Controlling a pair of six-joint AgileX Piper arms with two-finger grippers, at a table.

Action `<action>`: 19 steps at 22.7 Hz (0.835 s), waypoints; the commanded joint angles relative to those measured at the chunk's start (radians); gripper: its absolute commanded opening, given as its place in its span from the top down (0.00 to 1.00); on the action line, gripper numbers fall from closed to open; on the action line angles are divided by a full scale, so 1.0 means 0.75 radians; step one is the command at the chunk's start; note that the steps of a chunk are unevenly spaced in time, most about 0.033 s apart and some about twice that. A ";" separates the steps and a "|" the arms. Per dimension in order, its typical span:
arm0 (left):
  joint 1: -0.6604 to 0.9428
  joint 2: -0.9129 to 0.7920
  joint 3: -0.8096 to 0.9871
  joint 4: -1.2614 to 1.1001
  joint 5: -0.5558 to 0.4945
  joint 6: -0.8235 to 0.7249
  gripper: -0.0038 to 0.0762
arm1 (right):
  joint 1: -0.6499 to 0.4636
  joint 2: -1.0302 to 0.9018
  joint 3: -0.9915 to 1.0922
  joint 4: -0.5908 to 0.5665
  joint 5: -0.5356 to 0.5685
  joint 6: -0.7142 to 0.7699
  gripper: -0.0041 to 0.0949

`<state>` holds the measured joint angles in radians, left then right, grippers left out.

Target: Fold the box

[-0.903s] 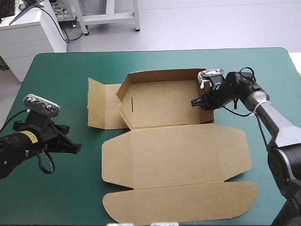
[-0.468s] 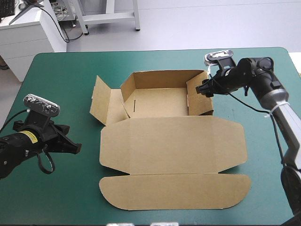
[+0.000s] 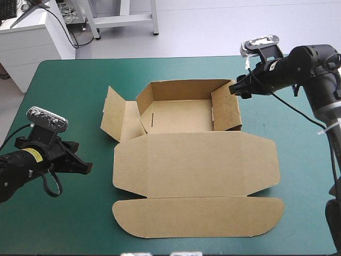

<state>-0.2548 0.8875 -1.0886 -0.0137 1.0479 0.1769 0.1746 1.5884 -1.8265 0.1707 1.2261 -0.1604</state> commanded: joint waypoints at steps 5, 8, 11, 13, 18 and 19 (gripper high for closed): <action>-0.003 -0.014 -0.032 -0.011 -0.084 -0.014 0.96 | -0.003 0.157 -0.045 0.000 -0.055 0.041 0.34; -0.003 -0.014 -0.032 -0.011 -0.091 -0.014 0.96 | -0.003 0.269 -0.062 0.000 -0.063 0.043 0.34; -0.003 -0.014 -0.032 -0.011 -0.091 -0.014 0.96 | -0.003 0.452 -0.150 0.006 -0.059 0.072 0.34; -0.003 -0.014 -0.032 -0.011 -0.091 -0.014 0.96 | -0.003 0.525 -0.210 0.006 -0.055 0.072 0.34; -0.003 -0.014 -0.032 -0.019 -0.091 -0.014 0.96 | -0.003 0.624 -0.287 0.006 -0.024 0.075 0.39; -0.003 -0.014 -0.032 -0.020 -0.091 -0.014 0.96 | -0.003 0.627 -0.287 0.006 -0.020 0.075 0.43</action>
<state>-0.2548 0.8875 -1.0886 -0.0169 1.0409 0.1769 0.1746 2.1119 -2.0058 0.1696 1.2177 -0.1031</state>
